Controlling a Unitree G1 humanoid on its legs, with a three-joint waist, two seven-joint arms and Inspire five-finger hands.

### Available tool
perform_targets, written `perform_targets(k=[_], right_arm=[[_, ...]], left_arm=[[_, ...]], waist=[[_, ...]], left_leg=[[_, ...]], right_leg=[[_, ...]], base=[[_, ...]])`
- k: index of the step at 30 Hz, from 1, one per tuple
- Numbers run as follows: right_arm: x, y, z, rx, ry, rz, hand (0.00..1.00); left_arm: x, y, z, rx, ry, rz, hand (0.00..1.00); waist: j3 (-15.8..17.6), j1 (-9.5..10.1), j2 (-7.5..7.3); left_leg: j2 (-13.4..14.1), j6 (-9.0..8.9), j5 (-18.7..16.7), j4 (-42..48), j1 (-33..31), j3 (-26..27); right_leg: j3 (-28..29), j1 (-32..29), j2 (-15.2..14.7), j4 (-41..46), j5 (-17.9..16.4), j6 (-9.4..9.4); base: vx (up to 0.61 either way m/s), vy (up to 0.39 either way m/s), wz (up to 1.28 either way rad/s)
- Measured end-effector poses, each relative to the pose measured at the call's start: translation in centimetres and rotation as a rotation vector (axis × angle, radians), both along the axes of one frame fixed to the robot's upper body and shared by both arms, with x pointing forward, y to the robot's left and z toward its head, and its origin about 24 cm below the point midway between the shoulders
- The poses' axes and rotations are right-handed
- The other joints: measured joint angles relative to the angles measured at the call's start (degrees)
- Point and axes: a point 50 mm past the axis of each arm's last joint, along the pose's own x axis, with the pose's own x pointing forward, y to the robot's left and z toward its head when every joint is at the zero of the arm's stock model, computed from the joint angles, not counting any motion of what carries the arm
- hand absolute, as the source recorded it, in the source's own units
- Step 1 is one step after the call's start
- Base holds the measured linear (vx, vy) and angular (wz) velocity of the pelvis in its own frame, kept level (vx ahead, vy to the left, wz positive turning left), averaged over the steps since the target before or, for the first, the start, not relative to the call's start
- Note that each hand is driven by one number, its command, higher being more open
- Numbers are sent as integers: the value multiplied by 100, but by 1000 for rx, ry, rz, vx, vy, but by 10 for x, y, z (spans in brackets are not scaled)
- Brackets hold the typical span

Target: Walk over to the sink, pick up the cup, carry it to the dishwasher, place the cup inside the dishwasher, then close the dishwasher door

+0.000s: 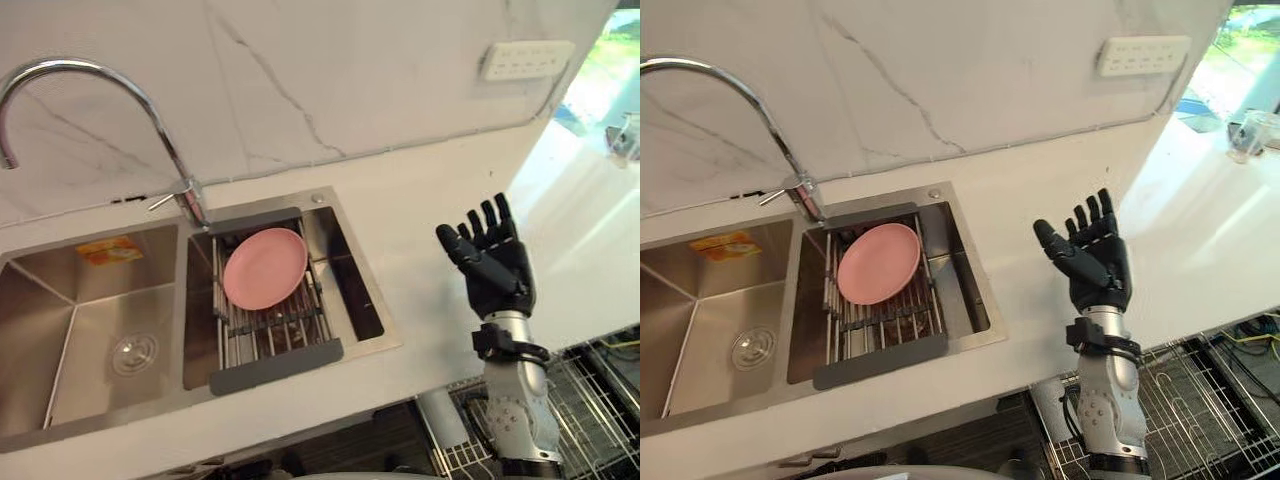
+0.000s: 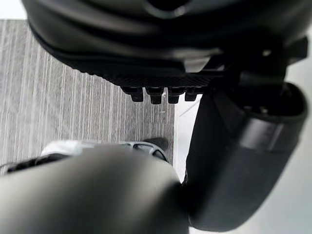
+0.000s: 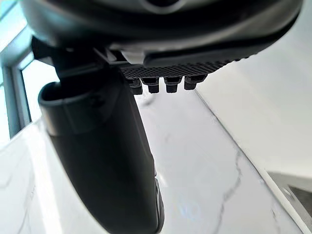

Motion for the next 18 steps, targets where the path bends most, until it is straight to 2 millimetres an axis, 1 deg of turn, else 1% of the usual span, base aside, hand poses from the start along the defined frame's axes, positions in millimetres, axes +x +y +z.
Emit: perform_targets(k=[1, 2, 5, 7, 9, 10, 12, 14, 17, 18], right_arm=[[-1, -2, 0, 15, 1, -10, 100], [-1, -3, -1, 15, 3, -14, 100], [-4, -2, -4, -1, 20, -18, 100], [-4, 3, -6, -66, 38, -1, 100], [-5, 5, -7, -197, 62, 21, 100], [-5, 5, -6, -221, 62, 28, 100], [-3, 3, -2, -343, 75, 53, 100], [1, 4, 3, -445, 78, 89, 100], [15, 14, 17, -561, 43, 193, 100], [17, 17, 21, -603, 32, 219, 100]], left_arm=[[-1, 0, 0, -2, 5, 2, 100], [-1, 0, 0, -6, 6, 9, 100], [-1, 0, 0, -16, -2, 33, 100], [1, 0, 0, -15, -14, 35, 100], [2, 0, 1, -12, -22, 30, 100], [2, 0, 1, -11, -21, 26, 100], [3, 2, 1, -11, -26, 23, 100], [5, 5, 2, -7, -38, 8, 100], [7, 13, 4, 3, -53, 12, 100], [7, 15, 5, 5, -55, 14, 100]], waist=[[13, -51, -3], [25, -62, -6], [93, -48, -14], [143, -9, -34], [173, 35, -82], [175, 41, -85], [214, 123, -150], [238, 188, -198], [321, 194, -411], [309, 198, -455]], left_leg=[[13, -6, -6, -1, 14, 22], [17, -8, -8, -2, 22, 31], [6, -8, -9, -19, 50, 35], [-14, -3, -6, -44, 65, 20], [-88, 21, 37, -200, 81, -55], [-111, 33, 58, -242, 83, -82], [-190, 84, 96, -328, 126, -134], [-217, 111, 94, -327, 131, -126], [-222, 120, 96, -325, 142, -97], [-222, 125, 90, -325, 145, -95]], right_leg=[[22, 3, 15, -11, 0, 0], [30, 4, 19, -11, -1, 0], [35, 24, 12, -6, -3, 3], [21, 38, -6, 1, -16, 14], [-67, 14, -58, 48, -59, 16], [-94, 2, -78, 78, -79, 24], [-141, -36, -165, 240, -174, 64], [-129, -77, -202, 334, -201, 71], [-120, -93, -209, 356, -200, 71], [-123, -93, -208, 357, -200, 71]], base=[[5, -51, -22], [0, -31, -9], [0, 0, 0], [-11, 10, 4], [-9, 27, 19], [11, 43, 25], [33, 52, 16], [44, 42, -1], [31, 11, -5], [36, -5, -3]])
